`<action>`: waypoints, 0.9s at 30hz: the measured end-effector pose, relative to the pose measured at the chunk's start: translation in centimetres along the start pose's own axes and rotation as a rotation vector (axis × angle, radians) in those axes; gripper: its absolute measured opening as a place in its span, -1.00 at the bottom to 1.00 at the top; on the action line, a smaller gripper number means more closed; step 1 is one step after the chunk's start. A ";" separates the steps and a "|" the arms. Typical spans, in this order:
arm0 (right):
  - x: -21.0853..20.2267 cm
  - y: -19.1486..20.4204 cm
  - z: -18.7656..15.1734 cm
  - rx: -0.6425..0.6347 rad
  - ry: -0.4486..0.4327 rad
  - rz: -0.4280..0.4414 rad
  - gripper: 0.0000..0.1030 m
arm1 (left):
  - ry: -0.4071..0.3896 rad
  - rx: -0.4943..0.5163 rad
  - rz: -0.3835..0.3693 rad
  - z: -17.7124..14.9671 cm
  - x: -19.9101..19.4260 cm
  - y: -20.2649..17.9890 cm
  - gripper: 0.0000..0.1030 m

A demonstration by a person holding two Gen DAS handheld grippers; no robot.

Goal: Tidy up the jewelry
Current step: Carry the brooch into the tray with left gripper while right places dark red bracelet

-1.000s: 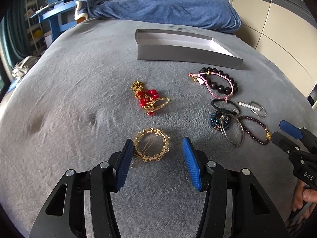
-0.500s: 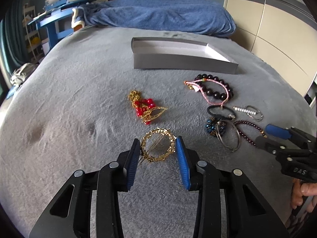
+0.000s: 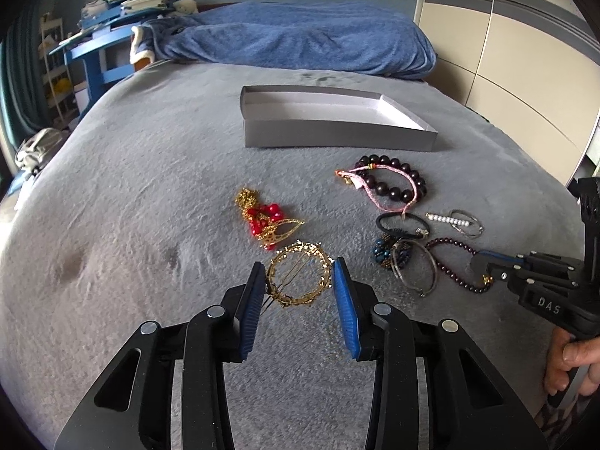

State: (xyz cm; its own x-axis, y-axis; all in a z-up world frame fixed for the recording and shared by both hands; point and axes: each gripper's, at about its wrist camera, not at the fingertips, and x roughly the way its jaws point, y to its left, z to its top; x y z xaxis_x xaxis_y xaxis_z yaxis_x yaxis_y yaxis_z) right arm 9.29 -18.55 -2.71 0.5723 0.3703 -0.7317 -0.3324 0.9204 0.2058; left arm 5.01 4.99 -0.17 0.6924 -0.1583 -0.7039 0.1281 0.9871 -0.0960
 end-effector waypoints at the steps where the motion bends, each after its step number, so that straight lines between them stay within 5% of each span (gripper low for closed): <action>1: -0.6 0.2 0.6 -0.013 -0.019 0.002 -0.87 | 0.000 -0.001 -0.005 0.2 0.0 0.0 -0.25; 16: -3.1 -1.1 11.4 -0.090 -0.169 0.031 -0.88 | -0.043 0.090 -0.022 9.9 3.0 -0.4 -0.25; 27: 6.1 -3.3 21.2 -0.081 -0.132 0.025 -0.88 | -0.008 0.132 -0.018 18.3 11.2 -1.3 -0.25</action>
State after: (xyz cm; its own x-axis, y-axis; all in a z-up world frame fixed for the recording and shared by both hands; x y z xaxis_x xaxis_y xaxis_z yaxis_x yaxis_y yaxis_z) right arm 29.75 -16.69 5.88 0.6546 0.4111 -0.6344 -0.4042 0.8995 0.1657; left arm 25.64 1.51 4.92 0.6946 -0.1769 -0.6973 0.2330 0.9724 -0.0146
